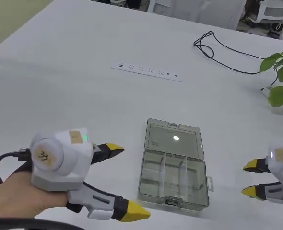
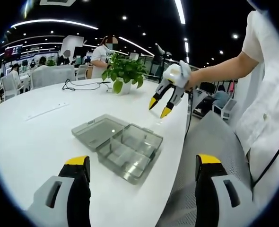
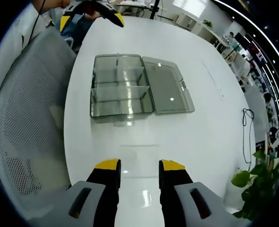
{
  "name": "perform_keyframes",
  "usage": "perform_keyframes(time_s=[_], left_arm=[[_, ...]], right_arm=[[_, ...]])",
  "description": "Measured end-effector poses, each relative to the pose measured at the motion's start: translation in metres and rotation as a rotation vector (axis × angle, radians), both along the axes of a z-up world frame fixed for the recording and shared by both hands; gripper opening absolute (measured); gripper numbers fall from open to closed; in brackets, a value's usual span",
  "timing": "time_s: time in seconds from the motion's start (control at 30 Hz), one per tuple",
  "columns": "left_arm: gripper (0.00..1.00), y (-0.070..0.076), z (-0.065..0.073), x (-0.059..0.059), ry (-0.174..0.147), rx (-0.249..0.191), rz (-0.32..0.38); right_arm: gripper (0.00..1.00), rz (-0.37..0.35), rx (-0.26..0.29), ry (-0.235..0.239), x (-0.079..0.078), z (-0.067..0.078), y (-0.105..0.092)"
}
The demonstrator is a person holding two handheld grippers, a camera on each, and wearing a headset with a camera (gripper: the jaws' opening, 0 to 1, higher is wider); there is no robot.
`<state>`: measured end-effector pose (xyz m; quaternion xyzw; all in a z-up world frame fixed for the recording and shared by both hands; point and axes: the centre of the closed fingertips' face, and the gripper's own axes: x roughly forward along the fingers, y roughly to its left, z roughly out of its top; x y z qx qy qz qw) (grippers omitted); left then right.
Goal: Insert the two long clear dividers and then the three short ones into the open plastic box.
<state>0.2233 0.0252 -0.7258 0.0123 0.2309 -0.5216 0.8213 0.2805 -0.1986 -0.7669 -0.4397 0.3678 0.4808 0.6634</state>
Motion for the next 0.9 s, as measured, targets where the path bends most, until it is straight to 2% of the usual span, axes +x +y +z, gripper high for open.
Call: perform_keyframes(time_s=[0.17,0.27,0.43,0.6,0.8,0.83,0.9], left_arm=[[0.94,-0.004,0.005,0.002,0.006,-0.015,0.010],[0.93,-0.008,0.009,0.005,0.012,-0.023,0.018],[0.88,-0.016,0.023,0.009,0.037,-0.075,0.043],[0.82,-0.026,0.036,0.013,0.095,-0.147,0.080],[0.76,-0.035,0.050,0.016,0.161,-0.231,0.120],[0.74,-0.037,0.051,0.016,0.189,-0.247,0.132],[0.71,-0.040,0.053,0.015,0.219,-0.270,0.140]], right_arm=[[0.32,0.019,0.019,-0.047,-0.007,0.030,0.021],[0.32,0.036,0.020,-0.068,-0.011,0.041,0.032],[0.32,0.064,0.047,-0.098,-0.022,0.065,0.055],[0.32,0.091,0.075,-0.119,-0.035,0.083,0.075],[0.32,0.117,0.080,-0.154,-0.045,0.093,0.090],[0.32,0.120,0.079,-0.157,-0.046,0.093,0.091],[0.32,0.138,0.067,-0.176,-0.049,0.095,0.096]])
